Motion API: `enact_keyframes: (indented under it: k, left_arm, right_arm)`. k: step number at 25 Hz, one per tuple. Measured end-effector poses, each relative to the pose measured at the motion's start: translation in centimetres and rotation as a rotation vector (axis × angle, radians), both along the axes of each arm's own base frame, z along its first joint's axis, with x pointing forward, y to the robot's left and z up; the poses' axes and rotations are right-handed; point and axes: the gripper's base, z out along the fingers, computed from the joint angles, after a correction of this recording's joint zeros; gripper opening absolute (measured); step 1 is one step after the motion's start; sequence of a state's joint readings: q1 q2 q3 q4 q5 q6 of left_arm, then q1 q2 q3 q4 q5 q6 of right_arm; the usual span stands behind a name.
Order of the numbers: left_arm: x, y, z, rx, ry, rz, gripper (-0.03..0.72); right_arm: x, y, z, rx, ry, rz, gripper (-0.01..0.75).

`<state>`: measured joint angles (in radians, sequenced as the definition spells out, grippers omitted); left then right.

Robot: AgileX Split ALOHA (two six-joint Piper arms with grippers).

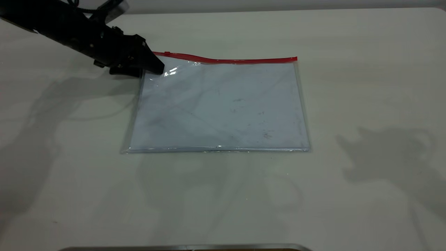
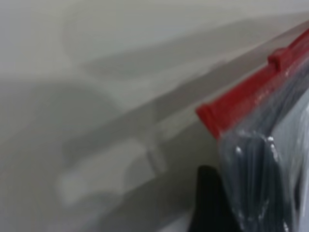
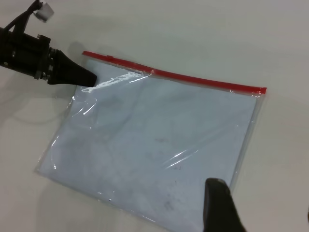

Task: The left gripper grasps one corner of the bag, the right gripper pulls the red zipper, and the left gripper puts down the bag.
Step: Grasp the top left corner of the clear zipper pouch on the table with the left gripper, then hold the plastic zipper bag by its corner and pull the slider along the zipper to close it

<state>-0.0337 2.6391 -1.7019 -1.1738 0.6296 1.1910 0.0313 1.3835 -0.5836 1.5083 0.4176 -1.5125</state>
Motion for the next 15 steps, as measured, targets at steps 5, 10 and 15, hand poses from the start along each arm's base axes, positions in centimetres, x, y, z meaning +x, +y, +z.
enact_keyframes:
  k: [5, 10, 15]
  left_arm:
    - [0.1, -0.1, 0.3, -0.001, -0.012, -0.007, 0.166]
    - [0.3, -0.4, 1.9, 0.005, -0.089, -0.089, 0.054]
    - [0.6, -0.7, 4.6, 0.04, -0.288, -0.285, 0.056]
  right_arm:
    - [0.6, 0.2, -1.1, 0.049, 0.048, -0.012, 0.472]
    - [3.7, 1.0, -3.0, 0.088, 0.065, 0.062, 0.463]
    - [8.5, 4.0, -5.2, 0.071, -0.012, 0.285, 0.445]
